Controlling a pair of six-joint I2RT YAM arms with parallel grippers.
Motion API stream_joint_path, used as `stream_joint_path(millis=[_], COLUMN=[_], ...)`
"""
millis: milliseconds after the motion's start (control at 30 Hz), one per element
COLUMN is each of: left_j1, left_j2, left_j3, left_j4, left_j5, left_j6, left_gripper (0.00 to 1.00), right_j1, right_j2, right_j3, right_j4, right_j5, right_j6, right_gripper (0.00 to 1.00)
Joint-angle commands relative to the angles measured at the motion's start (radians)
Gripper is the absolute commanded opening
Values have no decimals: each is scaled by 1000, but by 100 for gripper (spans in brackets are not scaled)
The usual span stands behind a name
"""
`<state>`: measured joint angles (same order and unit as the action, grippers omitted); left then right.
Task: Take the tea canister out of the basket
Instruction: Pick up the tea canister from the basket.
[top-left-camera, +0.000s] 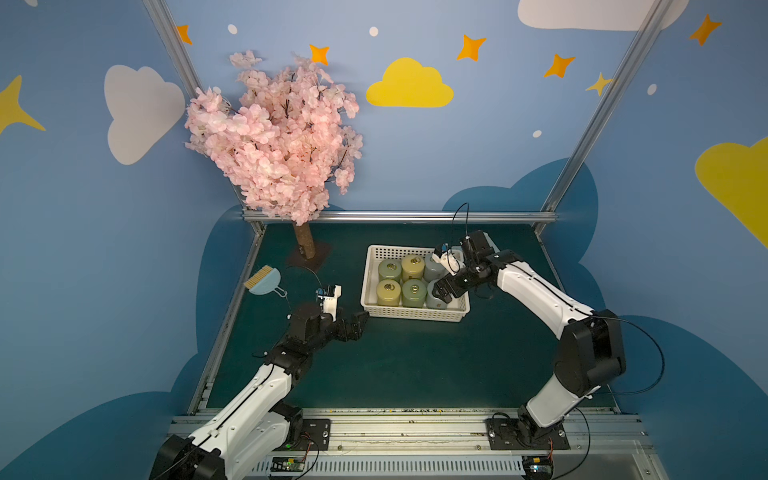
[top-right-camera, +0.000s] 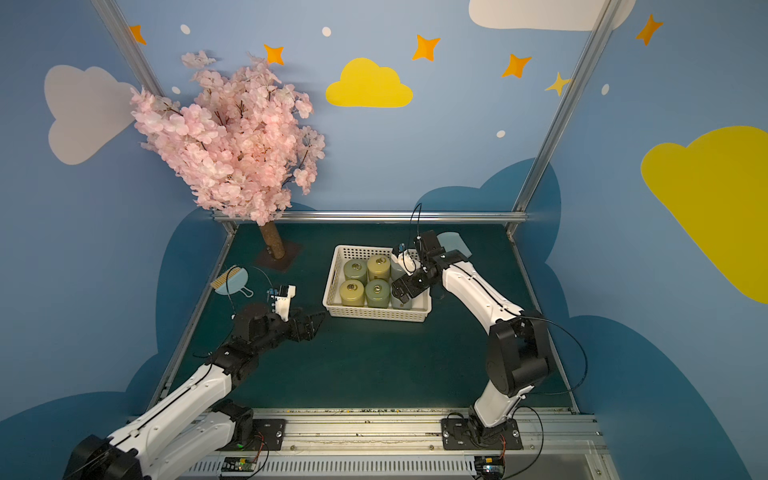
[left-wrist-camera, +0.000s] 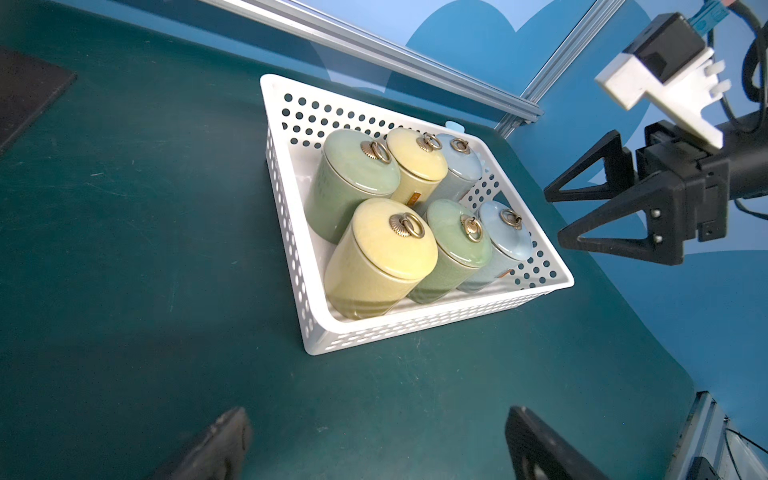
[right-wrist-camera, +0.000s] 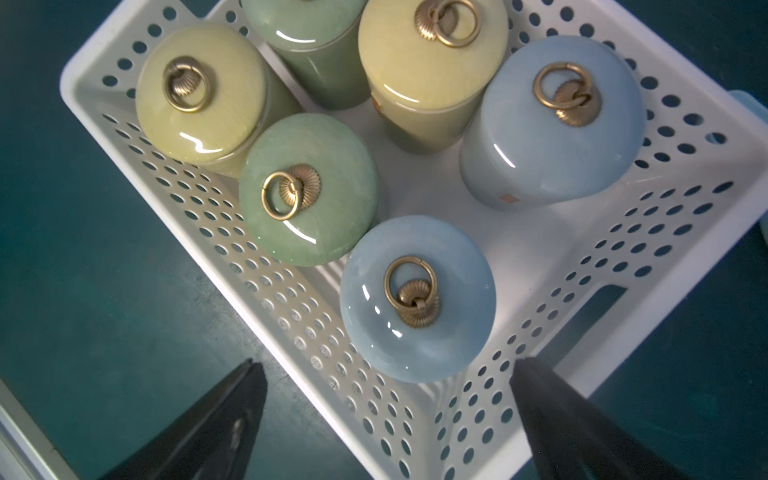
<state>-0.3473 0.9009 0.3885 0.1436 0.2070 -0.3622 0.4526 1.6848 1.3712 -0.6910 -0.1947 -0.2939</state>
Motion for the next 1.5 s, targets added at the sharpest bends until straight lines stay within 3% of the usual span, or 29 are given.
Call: stream_joint_path(millis=[0, 1067, 1467], left_j1=[1, 1, 0], left_j2=[-8, -2, 4], left_j3=[-11, -10, -7], left_j4=[22, 19, 19], left_j5=[9, 2, -1], left_j6=[19, 19, 19], left_gripper=[100, 100, 100], right_j1=[13, 30, 38], right_j2=[34, 262, 308], right_j3=[40, 188, 219], right_j4=[-32, -125, -143], right_j5=[30, 102, 124], right_j6=[-69, -62, -54], right_gripper=[98, 98, 87])
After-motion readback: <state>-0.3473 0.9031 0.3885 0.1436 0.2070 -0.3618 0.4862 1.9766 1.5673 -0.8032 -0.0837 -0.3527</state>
